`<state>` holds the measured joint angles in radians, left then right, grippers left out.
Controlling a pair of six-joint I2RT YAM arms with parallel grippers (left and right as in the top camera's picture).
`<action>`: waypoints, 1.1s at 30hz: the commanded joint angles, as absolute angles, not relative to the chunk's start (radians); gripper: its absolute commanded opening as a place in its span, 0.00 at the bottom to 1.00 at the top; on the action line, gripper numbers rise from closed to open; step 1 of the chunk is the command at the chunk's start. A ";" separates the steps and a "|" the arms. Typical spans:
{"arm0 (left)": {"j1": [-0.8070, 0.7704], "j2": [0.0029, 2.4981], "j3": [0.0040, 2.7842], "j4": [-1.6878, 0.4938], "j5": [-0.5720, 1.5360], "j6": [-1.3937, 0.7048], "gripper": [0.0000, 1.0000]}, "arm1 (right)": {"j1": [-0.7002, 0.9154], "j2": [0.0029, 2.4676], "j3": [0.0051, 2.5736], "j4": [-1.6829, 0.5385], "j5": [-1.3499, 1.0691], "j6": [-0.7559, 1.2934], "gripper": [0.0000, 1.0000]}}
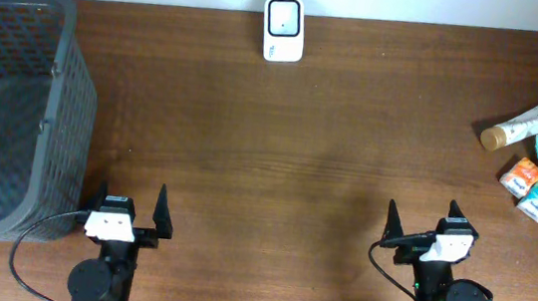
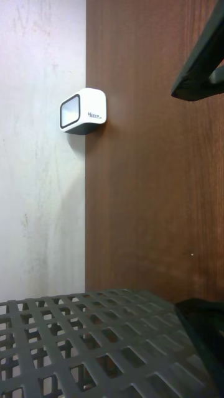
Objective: Scan the item barcode
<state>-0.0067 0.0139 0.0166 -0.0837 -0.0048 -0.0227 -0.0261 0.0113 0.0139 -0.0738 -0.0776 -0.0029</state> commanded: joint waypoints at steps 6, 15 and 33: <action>-0.001 0.005 0.009 -0.084 -0.004 -0.007 0.99 | -0.020 0.004 0.006 -0.075 -0.074 0.007 0.99; -0.001 0.005 0.009 -0.084 -0.004 -0.007 0.99 | -0.020 0.004 0.006 -0.075 -0.074 0.007 0.99; -0.001 0.005 0.009 -0.084 -0.004 -0.007 0.99 | -0.020 0.004 0.006 -0.075 -0.074 0.007 0.99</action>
